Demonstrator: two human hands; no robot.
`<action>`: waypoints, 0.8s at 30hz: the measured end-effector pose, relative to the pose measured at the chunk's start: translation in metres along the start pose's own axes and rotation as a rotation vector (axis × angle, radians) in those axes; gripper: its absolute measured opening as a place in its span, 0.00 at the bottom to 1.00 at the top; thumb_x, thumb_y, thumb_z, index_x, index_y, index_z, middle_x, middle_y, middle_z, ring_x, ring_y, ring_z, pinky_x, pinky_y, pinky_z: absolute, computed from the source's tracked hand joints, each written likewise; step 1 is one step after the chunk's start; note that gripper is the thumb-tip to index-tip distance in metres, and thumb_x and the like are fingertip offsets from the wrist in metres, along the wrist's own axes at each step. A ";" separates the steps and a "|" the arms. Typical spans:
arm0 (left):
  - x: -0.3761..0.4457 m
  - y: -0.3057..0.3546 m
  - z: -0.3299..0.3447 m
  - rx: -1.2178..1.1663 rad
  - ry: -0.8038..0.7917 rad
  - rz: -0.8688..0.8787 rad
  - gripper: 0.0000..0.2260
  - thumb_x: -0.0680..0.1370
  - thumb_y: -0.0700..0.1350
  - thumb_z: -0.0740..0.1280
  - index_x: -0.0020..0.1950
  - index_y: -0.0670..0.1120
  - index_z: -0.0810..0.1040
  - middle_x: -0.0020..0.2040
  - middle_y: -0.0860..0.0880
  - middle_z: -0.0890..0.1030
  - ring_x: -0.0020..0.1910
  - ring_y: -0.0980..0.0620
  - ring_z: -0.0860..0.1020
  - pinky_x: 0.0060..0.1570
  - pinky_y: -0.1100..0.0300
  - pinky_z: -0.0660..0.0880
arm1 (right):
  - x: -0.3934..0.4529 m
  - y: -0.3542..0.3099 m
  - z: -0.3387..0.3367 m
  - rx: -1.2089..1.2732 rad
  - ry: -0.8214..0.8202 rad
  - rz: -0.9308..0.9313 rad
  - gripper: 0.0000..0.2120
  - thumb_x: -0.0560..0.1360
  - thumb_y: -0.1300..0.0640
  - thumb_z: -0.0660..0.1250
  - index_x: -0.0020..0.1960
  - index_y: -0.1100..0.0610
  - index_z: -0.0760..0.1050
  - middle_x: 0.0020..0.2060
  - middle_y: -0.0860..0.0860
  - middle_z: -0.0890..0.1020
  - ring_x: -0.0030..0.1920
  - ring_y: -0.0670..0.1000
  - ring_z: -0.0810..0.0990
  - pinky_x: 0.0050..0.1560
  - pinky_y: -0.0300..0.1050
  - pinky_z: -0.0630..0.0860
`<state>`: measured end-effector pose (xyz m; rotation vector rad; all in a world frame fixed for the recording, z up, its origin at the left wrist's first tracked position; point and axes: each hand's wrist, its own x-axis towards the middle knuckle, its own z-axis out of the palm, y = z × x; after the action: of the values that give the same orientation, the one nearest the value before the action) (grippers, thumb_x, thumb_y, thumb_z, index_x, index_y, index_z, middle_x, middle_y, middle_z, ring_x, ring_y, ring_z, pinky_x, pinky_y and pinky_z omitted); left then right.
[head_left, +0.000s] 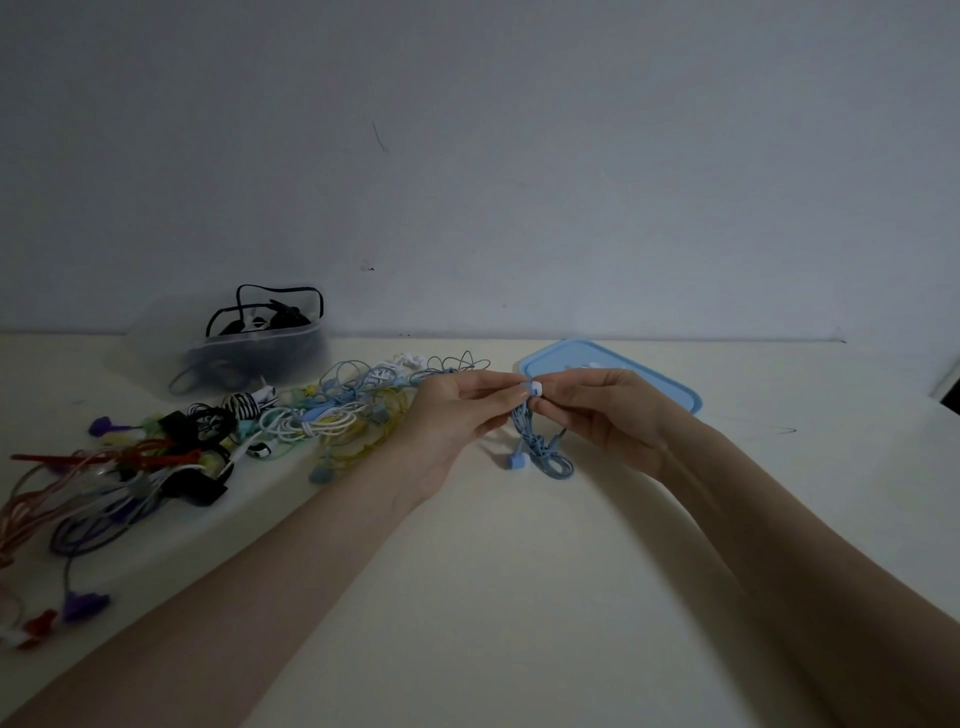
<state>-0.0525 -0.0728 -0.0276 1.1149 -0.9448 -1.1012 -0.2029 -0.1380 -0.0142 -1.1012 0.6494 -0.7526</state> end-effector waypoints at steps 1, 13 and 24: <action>0.000 0.000 0.000 -0.005 0.001 0.000 0.05 0.72 0.35 0.70 0.42 0.44 0.82 0.37 0.51 0.84 0.38 0.60 0.81 0.41 0.70 0.77 | 0.000 0.001 0.000 0.010 -0.001 0.001 0.07 0.73 0.71 0.62 0.50 0.71 0.77 0.41 0.57 0.84 0.41 0.49 0.84 0.42 0.35 0.80; 0.004 0.000 -0.003 0.037 0.027 -0.004 0.04 0.73 0.39 0.70 0.45 0.48 0.80 0.40 0.53 0.81 0.42 0.60 0.78 0.42 0.67 0.73 | 0.002 0.002 -0.001 -0.029 0.046 -0.069 0.06 0.73 0.69 0.65 0.48 0.66 0.79 0.38 0.55 0.83 0.38 0.46 0.82 0.41 0.33 0.78; 0.008 0.000 -0.005 0.002 0.007 -0.061 0.04 0.75 0.39 0.68 0.47 0.41 0.81 0.34 0.54 0.80 0.34 0.60 0.73 0.36 0.68 0.70 | 0.001 -0.001 0.001 -0.146 0.000 -0.139 0.13 0.71 0.70 0.65 0.38 0.57 0.84 0.37 0.51 0.83 0.40 0.45 0.80 0.41 0.35 0.77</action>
<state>-0.0456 -0.0798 -0.0285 1.1550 -0.9117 -1.1451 -0.2021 -0.1386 -0.0136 -1.2900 0.6398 -0.8344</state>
